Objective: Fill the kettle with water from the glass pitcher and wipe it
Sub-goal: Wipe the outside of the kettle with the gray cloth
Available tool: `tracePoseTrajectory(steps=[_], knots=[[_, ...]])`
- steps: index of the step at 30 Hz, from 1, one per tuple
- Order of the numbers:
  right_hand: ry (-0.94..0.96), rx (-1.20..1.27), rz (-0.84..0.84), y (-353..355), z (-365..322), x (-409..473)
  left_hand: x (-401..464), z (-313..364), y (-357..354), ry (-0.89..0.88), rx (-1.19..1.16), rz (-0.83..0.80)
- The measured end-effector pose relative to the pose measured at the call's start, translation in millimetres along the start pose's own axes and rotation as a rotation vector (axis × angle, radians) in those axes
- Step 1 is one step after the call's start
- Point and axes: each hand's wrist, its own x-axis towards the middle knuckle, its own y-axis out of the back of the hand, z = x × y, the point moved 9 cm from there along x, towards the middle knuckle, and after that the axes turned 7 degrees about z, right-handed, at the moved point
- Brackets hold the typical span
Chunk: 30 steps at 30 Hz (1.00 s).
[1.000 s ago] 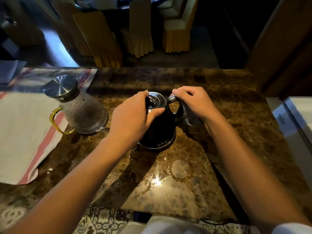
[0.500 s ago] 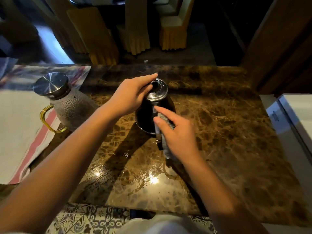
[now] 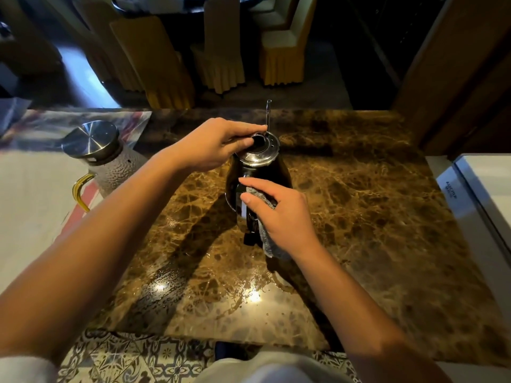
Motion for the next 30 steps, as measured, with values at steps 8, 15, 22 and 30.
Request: tracePoseTrajectory(steps=[8,15,22,30], knots=[[0.001,-0.05,-0.024,1,-6,0,1,0,0,-0.01,0.006,-0.003],[0.048,-0.009,0.075,56,-43,26,-22,6,12,0.016,-0.086,0.226],[0.128,0.444,-0.008,75,-90,28,-73,41,2,-0.007,-0.403,0.347],[0.284,0.64,-0.172,63,-132,20,-80,75,-8,0.023,-0.683,0.156]])
